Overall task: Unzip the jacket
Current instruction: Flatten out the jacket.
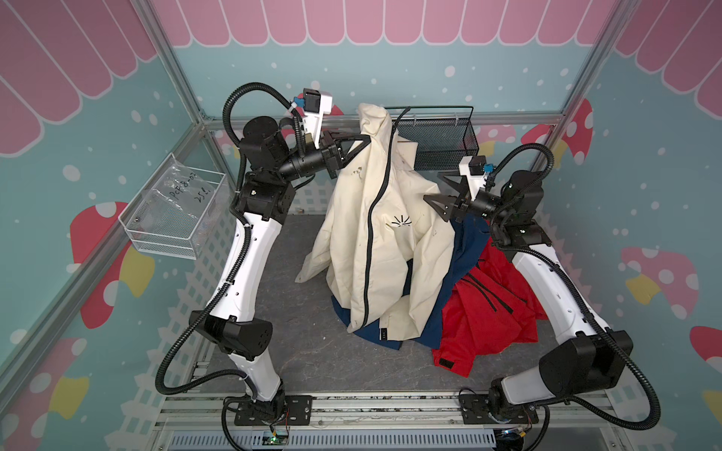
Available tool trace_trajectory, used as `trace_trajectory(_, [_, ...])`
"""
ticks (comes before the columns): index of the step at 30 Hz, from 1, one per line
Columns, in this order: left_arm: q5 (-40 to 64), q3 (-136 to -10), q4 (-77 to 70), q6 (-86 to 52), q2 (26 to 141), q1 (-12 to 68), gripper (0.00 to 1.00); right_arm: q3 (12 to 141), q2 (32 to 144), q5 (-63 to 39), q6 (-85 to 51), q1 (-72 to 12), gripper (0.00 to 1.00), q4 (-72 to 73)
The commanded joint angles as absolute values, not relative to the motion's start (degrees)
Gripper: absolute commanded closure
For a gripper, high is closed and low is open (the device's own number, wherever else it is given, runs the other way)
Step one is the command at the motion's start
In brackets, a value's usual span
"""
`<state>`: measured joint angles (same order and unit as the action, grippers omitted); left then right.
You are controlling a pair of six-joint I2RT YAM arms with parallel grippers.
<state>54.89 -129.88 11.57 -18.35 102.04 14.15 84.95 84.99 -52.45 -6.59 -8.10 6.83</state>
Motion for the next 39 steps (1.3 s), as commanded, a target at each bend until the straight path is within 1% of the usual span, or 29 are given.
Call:
trace_trajectory(1, [54.9, -130.8, 9.4, -16.4, 100.5, 13.7, 1.00, 82.0, 83.9, -54.4, -9.1, -8.9, 0.20, 5.0])
trace_trajectory(2, [54.8, -130.9, 9.0, -16.7, 100.4, 13.7, 1.00, 81.6, 84.2, -54.7, -9.2, -9.3, 0.31, 4.4])
trace_trajectory(3, [54.5, -130.7, 8.4, -17.0, 100.2, 13.7, 1.00, 81.4, 84.6, -54.6, -10.2, -9.6, 0.48, 4.2])
trace_trajectory(4, [54.3, -130.6, 7.5, -17.3, 99.9, 13.5, 1.00, 81.6, 85.0, -54.4, -11.3, -9.7, 0.63, 4.3])
trace_trajectory(5, [53.6, -130.4, 6.6, -17.7, 99.5, 13.4, 1.00, 82.3, 85.6, -54.5, -12.4, -9.7, 0.74, 4.4])
trace_trajectory(8, [51.8, -130.0, 4.3, -19.7, 98.2, 12.4, 1.00, 86.4, 87.1, -54.1, -14.2, -9.8, 0.98, 4.2])
trace_trajectory(9, [51.1, -129.9, 3.8, -20.1, 97.6, 11.8, 1.00, 88.1, 87.1, -52.8, -14.3, -9.8, 1.00, 3.7])
trace_trajectory(13, [46.7, -130.7, 3.7, -20.1, 94.5, 8.3, 1.00, 96.8, 85.0, -47.1, -10.4, -9.7, 1.00, -1.1])
trace_trajectory(16, [45.4, -132.4, 4.1, -20.4, 91.4, 4.4, 1.00, 102.6, 80.9, -42.3, -7.7, -9.7, 1.00, -4.4])
trace_trajectory(20, [45.3, -134.2, 5.0, -18.6, 87.8, 1.8, 1.00, 104.8, 75.3, -37.3, -6.6, -9.7, 1.00, -4.7])
trace_trajectory(26, [46.3, -139.9, 6.2, -18.2, 86.7, 1.1, 1.00, 109.2, 70.2, -31.6, -5.8, -9.7, 1.00, -8.3])
trace_trajectory(29, [47.1, -140.3, 5.4, -18.8, 86.2, 1.1, 1.00, 107.8, 67.3, -28.4, -5.0, -9.7, 1.00, -8.7])
trace_trajectory(32, [47.1, -136.8, 5.6, -18.6, 86.1, 1.1, 1.00, 105.2, 67.9, -24.3, -3.6, -9.7, 1.00, -9.8])
trace_trajectory(34, [47.0, -130.6, 3.2, -19.0, 85.7, 1.1, 1.00, 104.1, 70.5, -23.0, -2.4, -9.7, 1.00, -11.5])
trace_trajectory(36, [47.2, -122.1, -2.2, -20.6, 85.6, 1.1, 1.00, 101.9, 74.2, -21.5, -1.4, -9.7, 1.00, -11.9])
trace_trajectory(39, [50.0, -115.0, -6.9, -22.0, 89.0, 1.1, 1.00, 98.4, 80.1, -20.2, -0.4, -9.6, 1.00, -11.7])
